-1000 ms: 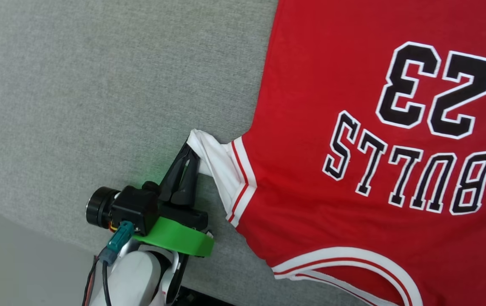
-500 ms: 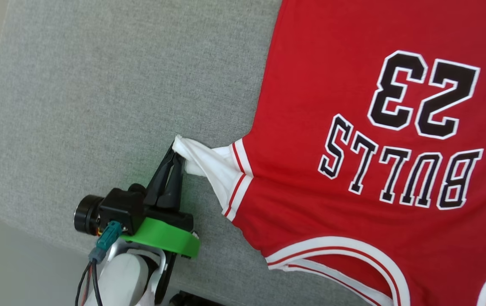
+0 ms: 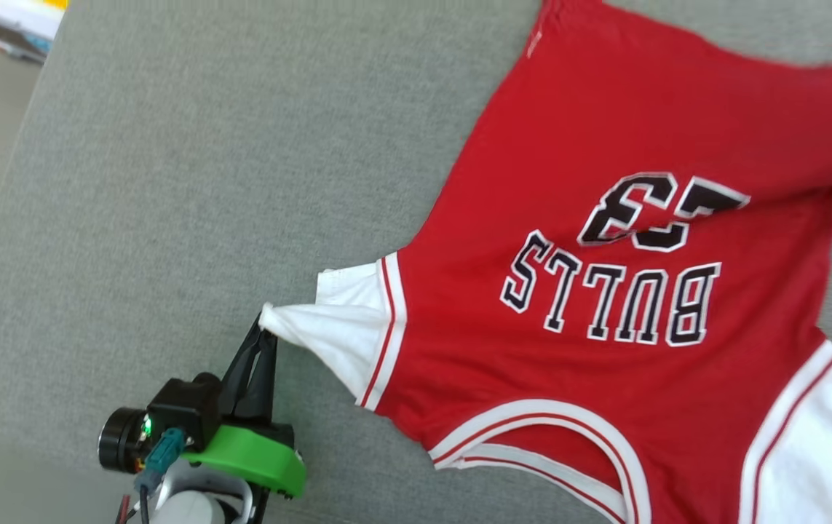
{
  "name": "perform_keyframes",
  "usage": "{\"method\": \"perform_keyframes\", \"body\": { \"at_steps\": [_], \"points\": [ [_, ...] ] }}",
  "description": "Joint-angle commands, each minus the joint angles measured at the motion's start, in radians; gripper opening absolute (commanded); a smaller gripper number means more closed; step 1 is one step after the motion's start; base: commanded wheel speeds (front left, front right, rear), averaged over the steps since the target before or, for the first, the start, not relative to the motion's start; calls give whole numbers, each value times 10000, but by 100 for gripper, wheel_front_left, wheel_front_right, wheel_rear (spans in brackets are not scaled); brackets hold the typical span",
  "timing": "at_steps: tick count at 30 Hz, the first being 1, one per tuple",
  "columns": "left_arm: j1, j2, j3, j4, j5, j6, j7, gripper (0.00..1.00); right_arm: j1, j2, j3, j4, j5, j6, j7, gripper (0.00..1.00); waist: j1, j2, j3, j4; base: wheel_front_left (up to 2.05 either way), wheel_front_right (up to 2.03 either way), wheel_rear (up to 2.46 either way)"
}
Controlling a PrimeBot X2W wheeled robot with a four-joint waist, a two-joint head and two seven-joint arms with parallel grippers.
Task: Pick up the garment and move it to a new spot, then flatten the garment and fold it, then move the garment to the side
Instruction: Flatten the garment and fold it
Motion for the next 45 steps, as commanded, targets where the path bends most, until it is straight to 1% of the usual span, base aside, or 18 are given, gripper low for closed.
{"method": "perform_keyframes", "body": {
  "at_steps": [1,5,8,10,13,14,18,22,26,27,29,30,31,35,39,42,45],
  "points": [
    [149,107,103,46,66,-12,10,0,538,-163,-23,-182,196,0,-218,0,-1,0,-842,-745,0,0,0],
    [427,194,240,181,34,-10,10,0,2122,-379,-441,-770,499,0,-668,0,-1,0,-1245,-1037,0,0,0],
    [603,227,315,233,18,3,10,0,3414,-427,-901,-1067,619,0,-857,0,-1,0,-1488,-1202,0,0,0],
    [719,247,348,265,6,-1,10,0,4345,-357,-1337,-1226,671,0,-1026,0,-1,0,-1626,-1305,0,0,0],
    [906,290,406,324,-26,0,10,0,5949,-85,-2016,-1435,634,0,-1167,0,-1,0,-1828,-1470,0,0,0],
    [942,300,421,336,-35,3,10,0,6265,1,-2159,-1471,620,0,-1183,0,-1,0,-1868,-1505,0,0,0],
    [1122,351,472,375,-65,26,10,0,8111,697,-2954,-1698,475,0,-1148,0,-1,0,-2054,-1635,0,0,0],
    [1188,382,488,379,-95,40,10,0,9763,1641,-3431,-1751,190,0,-1067,0,-1,0,-2115,-1692,0,0,0],
    [1169,397,477,380,-106,41,10,0,10684,2505,-3432,-1424,77,0,-996,0,-1,0,-2143,-1699,0,0,0],
    [1176,402,484,377,-109,52,10,0,10770,2611,-3414,-1382,17,0,-1008,0,-1,0,-2147,-1720,0,0,0],
    [1193,415,485,367,-112,70,10,0,10719,2846,-3576,-1404,-138,0,-1392,0,-1,0,-2139,-1762,0,0,0],
    [1200,422,478,362,-111,82,10,0,10615,2982,-3704,-1427,-168,0,-1594,13,-1,0,-2143,-1785,0,0,0],
    [1202,428,470,354,-110,90,12,0,10515,3033,-3787,-1494,-205,0,-1731,100,-1,0,-2146,-1800,0,0,0],
    [1160,443,420,264,-94,127,27,0,9974,2967,-4158,-2085,-463,0,-2208,100,-1,0,-2148,-1838,0,0,0],
    [1024,402,288,113,-57,153,47,0,8866,2660,-4594,-3310,-513,0,-2541,100,-1,0,-2053,-1705,0,0,0],
    [873,335,168,50,-23,148,53,0,8068,2395,-4567,-3919,-529,0,-2424,100,-1,0,-1932,-1552,0,0,0],
    [680,268,18,-18,31,119,54,0,7007,2075,-4135,-4328,-605,0,-1963,100,-1,0,-1711,-1362,0,0,0]
  ]
}}
